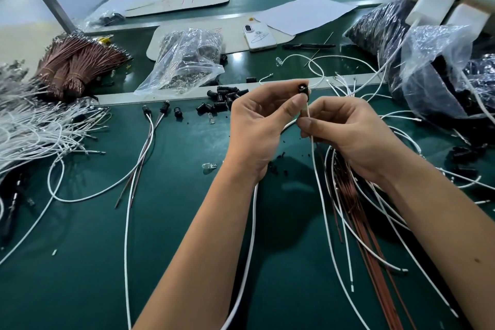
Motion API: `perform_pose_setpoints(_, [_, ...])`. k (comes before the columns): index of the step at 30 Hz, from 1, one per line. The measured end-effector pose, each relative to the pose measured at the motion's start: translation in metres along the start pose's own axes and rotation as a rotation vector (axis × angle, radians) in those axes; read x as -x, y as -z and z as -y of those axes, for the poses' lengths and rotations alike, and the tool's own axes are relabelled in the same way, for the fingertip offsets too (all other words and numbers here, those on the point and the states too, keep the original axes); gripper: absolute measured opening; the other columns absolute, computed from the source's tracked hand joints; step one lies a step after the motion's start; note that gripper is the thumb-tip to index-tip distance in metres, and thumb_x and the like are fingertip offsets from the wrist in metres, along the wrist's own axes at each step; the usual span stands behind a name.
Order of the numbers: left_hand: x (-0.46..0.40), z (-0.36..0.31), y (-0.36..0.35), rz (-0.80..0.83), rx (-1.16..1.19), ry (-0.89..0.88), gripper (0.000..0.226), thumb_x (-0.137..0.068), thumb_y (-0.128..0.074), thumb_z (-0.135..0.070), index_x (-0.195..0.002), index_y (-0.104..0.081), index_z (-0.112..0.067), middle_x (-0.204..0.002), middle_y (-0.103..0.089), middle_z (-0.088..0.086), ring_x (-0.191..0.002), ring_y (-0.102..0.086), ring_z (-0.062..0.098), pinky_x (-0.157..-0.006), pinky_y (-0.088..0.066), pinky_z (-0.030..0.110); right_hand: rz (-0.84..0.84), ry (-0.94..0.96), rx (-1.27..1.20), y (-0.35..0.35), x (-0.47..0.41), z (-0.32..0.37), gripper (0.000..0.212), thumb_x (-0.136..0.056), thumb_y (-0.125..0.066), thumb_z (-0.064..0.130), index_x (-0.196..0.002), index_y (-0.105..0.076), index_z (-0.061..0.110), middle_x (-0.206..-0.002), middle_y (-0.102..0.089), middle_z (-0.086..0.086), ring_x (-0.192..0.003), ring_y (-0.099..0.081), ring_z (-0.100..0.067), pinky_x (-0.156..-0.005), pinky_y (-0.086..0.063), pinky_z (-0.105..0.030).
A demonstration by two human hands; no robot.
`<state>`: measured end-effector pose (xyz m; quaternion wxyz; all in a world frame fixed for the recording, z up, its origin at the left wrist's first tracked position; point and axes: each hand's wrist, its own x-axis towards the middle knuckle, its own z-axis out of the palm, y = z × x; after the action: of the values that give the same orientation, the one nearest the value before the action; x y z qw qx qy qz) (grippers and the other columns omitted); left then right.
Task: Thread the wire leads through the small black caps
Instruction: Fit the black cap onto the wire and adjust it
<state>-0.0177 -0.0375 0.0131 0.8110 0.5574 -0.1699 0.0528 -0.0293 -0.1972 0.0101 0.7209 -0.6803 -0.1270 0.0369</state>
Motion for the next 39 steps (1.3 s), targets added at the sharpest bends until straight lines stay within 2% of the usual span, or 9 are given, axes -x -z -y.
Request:
perform_pose_setpoints(8, [0.0, -0.001, 0.001, 0.05, 0.031, -0.034, 0.029, -0.086, -0.065, 0.016, -0.109, -0.072, -0.001, -0.088, -0.069, 0.017, -0.077, -0.065, 0.021, -0.081, -0.058, 0.032, 0.012, -0.032, -0.022, 0.001, 0.001, 0.004, 0.022, -0.07, -0.081, 0.031, -0.083, -0.073, 0.015, -0.074, -0.066, -0.002, -0.07, -0.06, -0.009, -0.074, -0.046, -0.024])
perform_pose_setpoints(14, [-0.001, -0.002, 0.003, 0.056, 0.042, -0.031, 0.024, -0.084, -0.068, 0.013, -0.101, -0.075, -0.003, -0.092, -0.074, 0.011, -0.09, -0.068, 0.021, -0.087, -0.056, 0.033, -0.033, 0.032, -0.118, -0.002, 0.002, 0.003, 0.013, -0.074, -0.079, 0.026, -0.085, -0.076, 0.02, -0.08, -0.073, -0.001, -0.078, -0.066, -0.013, -0.08, -0.054, -0.026])
perform_pose_setpoints(17, [-0.001, -0.002, 0.001, 0.058, 0.012, -0.035, 0.023, -0.083, -0.07, 0.009, -0.102, -0.074, -0.003, -0.095, -0.074, 0.013, -0.095, -0.067, 0.025, -0.092, -0.054, 0.038, -0.039, 0.042, -0.195, -0.002, 0.002, 0.005, 0.021, -0.076, -0.08, 0.026, -0.093, -0.076, 0.016, -0.088, -0.076, -0.008, -0.084, -0.072, -0.019, -0.085, -0.06, -0.032])
perform_pose_setpoints(20, [0.0, -0.003, -0.002, 0.064, 0.005, -0.03, 0.029, -0.083, -0.07, 0.009, -0.111, -0.071, 0.0, -0.096, -0.072, 0.016, -0.096, -0.064, 0.029, -0.094, -0.052, 0.045, -0.034, 0.029, -0.23, -0.005, 0.002, 0.004, 0.028, -0.074, -0.081, 0.027, -0.095, -0.071, 0.011, -0.081, -0.074, -0.005, -0.075, -0.069, -0.016, -0.076, -0.058, -0.028])
perform_pose_setpoints(22, [0.001, -0.004, -0.002, 0.067, 0.003, -0.025, 0.031, -0.083, -0.07, 0.009, -0.113, -0.069, 0.001, -0.096, -0.071, 0.016, -0.094, -0.063, 0.029, -0.091, -0.053, 0.044, -0.023, 0.027, -0.241, -0.006, 0.002, 0.004, 0.023, -0.074, -0.081, 0.027, -0.091, -0.074, 0.014, -0.076, -0.068, -0.003, -0.07, -0.063, -0.014, -0.072, -0.055, -0.025])
perform_pose_setpoints(26, [0.001, -0.005, -0.001, 0.079, -0.002, -0.015, 0.029, -0.083, -0.07, 0.009, -0.11, -0.07, 0.001, -0.098, -0.07, 0.018, -0.096, -0.064, 0.029, -0.095, -0.052, 0.047, -0.003, 0.036, -0.236, -0.004, 0.003, 0.006, 0.009, -0.072, -0.081, 0.027, -0.078, -0.077, 0.021, -0.068, -0.063, 0.002, -0.063, -0.054, -0.011, -0.069, -0.049, -0.026])
perform_pose_setpoints(32, [0.001, -0.002, 0.0, 0.084, -0.024, -0.006, 0.028, -0.082, -0.072, 0.006, -0.11, -0.07, 0.004, -0.099, -0.07, 0.02, -0.097, -0.064, 0.031, -0.099, -0.05, 0.054, -0.038, -0.01, -0.149, 0.001, 0.005, 0.008, 0.013, -0.065, -0.083, 0.034, -0.067, -0.076, 0.023, -0.064, -0.06, 0.012, -0.062, -0.054, 0.0, -0.065, -0.051, -0.016])
perform_pose_setpoints(36, [0.003, 0.001, -0.003, 0.031, 0.02, 0.012, 0.024, -0.083, -0.07, 0.011, -0.106, -0.072, 0.003, -0.094, -0.072, 0.016, -0.093, -0.066, 0.028, -0.096, -0.054, 0.046, -0.032, 0.012, -0.119, 0.001, 0.003, 0.006, 0.016, -0.066, -0.084, 0.034, -0.071, -0.076, 0.022, -0.069, -0.063, 0.008, -0.066, -0.055, -0.005, -0.069, -0.05, -0.023])
perform_pose_setpoints(39, [0.003, 0.003, -0.005, 0.008, 0.049, 0.02, 0.021, -0.084, -0.068, 0.013, -0.103, -0.073, 0.004, -0.091, -0.073, 0.014, -0.089, -0.069, 0.024, -0.092, -0.057, 0.039, 0.006, 0.031, -0.114, 0.004, 0.002, 0.005, 0.023, -0.064, -0.089, 0.042, -0.073, -0.077, 0.025, -0.074, -0.067, 0.01, -0.071, -0.06, -0.005, -0.077, -0.053, -0.025])
